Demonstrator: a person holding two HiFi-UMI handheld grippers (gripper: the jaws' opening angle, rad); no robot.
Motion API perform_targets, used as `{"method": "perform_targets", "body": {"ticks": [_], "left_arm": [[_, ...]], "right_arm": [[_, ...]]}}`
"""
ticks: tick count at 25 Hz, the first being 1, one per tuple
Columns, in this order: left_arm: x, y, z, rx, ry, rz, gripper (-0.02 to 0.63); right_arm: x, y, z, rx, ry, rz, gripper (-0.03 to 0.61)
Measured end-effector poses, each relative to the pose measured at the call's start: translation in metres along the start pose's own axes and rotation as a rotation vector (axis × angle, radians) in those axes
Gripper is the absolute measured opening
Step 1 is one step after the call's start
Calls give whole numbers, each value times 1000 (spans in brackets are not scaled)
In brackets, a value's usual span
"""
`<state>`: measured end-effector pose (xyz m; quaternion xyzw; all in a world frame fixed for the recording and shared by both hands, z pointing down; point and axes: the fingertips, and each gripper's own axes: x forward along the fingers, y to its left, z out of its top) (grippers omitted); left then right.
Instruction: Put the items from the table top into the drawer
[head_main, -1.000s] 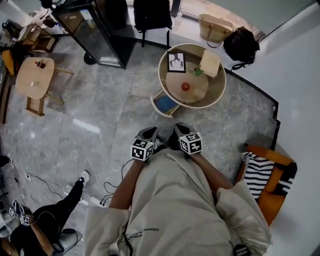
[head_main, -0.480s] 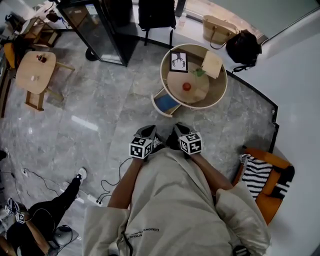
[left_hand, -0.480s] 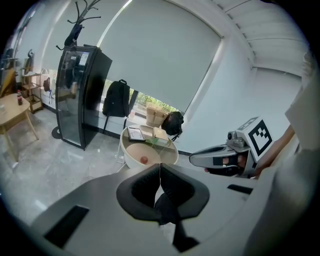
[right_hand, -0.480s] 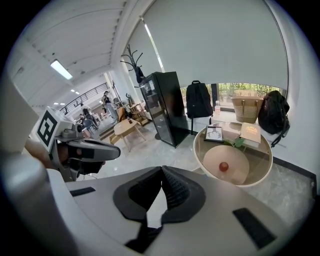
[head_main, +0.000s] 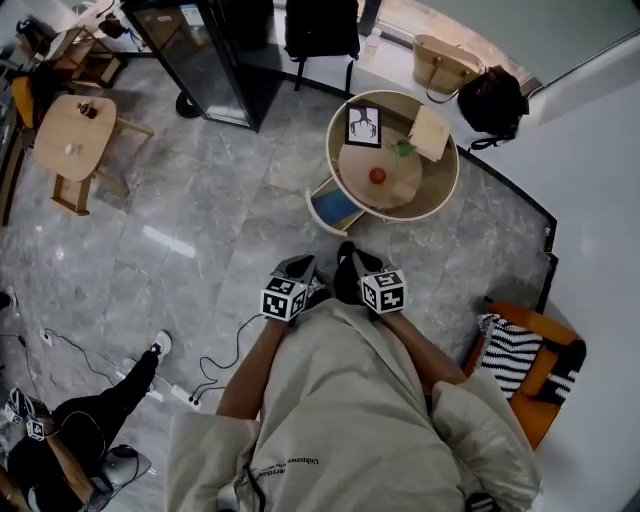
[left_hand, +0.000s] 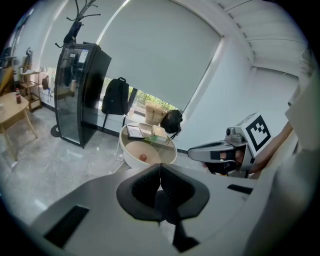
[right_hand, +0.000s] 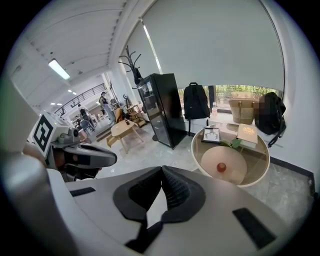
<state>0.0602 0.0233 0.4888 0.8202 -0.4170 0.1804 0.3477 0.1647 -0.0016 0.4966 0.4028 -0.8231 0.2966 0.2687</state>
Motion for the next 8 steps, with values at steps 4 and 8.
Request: {"method": "perform_targets", "body": {"ticks": [4, 8], "left_arm": [[-3, 9, 1, -31, -25, 19, 23], [-9, 18, -1, -55, -39, 29, 23]], "right_arm": [[6, 1, -1, -7, 16, 3, 34], [9, 5, -3, -4, 15, 2, 34]]}}
